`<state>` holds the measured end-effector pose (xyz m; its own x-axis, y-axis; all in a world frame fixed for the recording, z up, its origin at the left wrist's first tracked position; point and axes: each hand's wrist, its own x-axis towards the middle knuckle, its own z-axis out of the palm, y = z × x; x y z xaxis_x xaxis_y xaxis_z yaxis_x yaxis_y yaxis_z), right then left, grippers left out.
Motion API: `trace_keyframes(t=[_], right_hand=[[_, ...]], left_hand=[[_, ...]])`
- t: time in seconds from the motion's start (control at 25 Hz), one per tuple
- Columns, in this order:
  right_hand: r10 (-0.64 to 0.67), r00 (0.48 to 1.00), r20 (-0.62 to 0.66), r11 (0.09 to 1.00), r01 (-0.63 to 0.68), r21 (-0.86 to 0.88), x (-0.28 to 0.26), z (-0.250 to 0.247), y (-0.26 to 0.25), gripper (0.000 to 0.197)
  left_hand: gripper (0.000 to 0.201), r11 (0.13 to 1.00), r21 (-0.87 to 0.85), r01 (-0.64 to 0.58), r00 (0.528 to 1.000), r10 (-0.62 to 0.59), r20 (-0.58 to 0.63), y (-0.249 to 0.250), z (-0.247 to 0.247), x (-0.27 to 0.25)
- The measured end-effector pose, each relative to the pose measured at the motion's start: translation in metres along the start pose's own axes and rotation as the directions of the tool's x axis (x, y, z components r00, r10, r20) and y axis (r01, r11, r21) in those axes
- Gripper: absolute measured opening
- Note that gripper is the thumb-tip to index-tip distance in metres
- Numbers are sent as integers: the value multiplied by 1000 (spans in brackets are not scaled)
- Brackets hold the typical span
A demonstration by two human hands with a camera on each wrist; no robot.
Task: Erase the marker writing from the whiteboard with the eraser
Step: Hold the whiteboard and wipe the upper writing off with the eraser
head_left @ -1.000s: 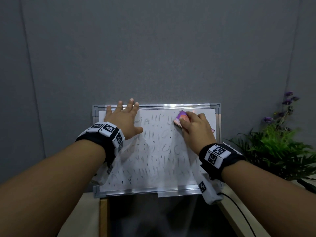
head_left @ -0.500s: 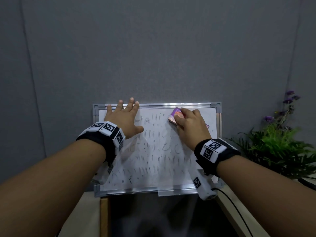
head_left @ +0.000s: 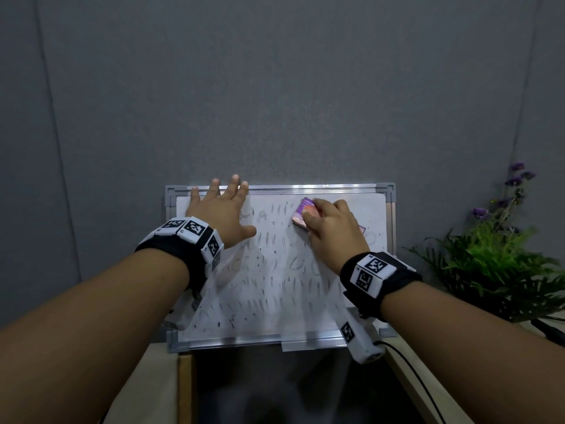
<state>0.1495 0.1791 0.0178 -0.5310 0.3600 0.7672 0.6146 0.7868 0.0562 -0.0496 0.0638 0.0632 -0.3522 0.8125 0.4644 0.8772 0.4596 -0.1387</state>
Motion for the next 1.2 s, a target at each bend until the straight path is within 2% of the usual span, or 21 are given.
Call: trace_keyframes(t=[0.16, 0.4, 0.6, 0.8, 0.88, 1.04, 1.2], right_hand=[[-118, 992, 34, 991, 120, -52, -20, 11, 3, 28], [23, 999, -46, 999, -24, -30, -9, 9, 14, 27], [-80, 996, 28, 995, 82, -59, -26, 14, 10, 29], [53, 997, -47, 997, -55, -51, -11, 9, 18, 24], [28, 999, -39, 999, -29, -29, -2, 4, 9, 25], [-68, 996, 65, 997, 71, -38, -14, 4, -4, 32], [15, 999, 31, 999, -13, -50, -17, 9, 3, 28]], left_hand=[[94, 1000, -1, 0, 1000, 0, 2, 0, 0, 0], [94, 1000, 1, 1, 1000, -1, -2, 0, 1, 0], [94, 1000, 2, 4, 1000, -4, 1, 0, 0, -1], [94, 1000, 7, 2, 1000, -2, -2, 0, 0, 0], [94, 1000, 6, 0, 1000, 0, -8, 1, 1, 0], [94, 1000, 1, 3, 1000, -3, -1, 0, 0, -1], [94, 1000, -4, 2, 1000, -2, -1, 0, 0, 0]])
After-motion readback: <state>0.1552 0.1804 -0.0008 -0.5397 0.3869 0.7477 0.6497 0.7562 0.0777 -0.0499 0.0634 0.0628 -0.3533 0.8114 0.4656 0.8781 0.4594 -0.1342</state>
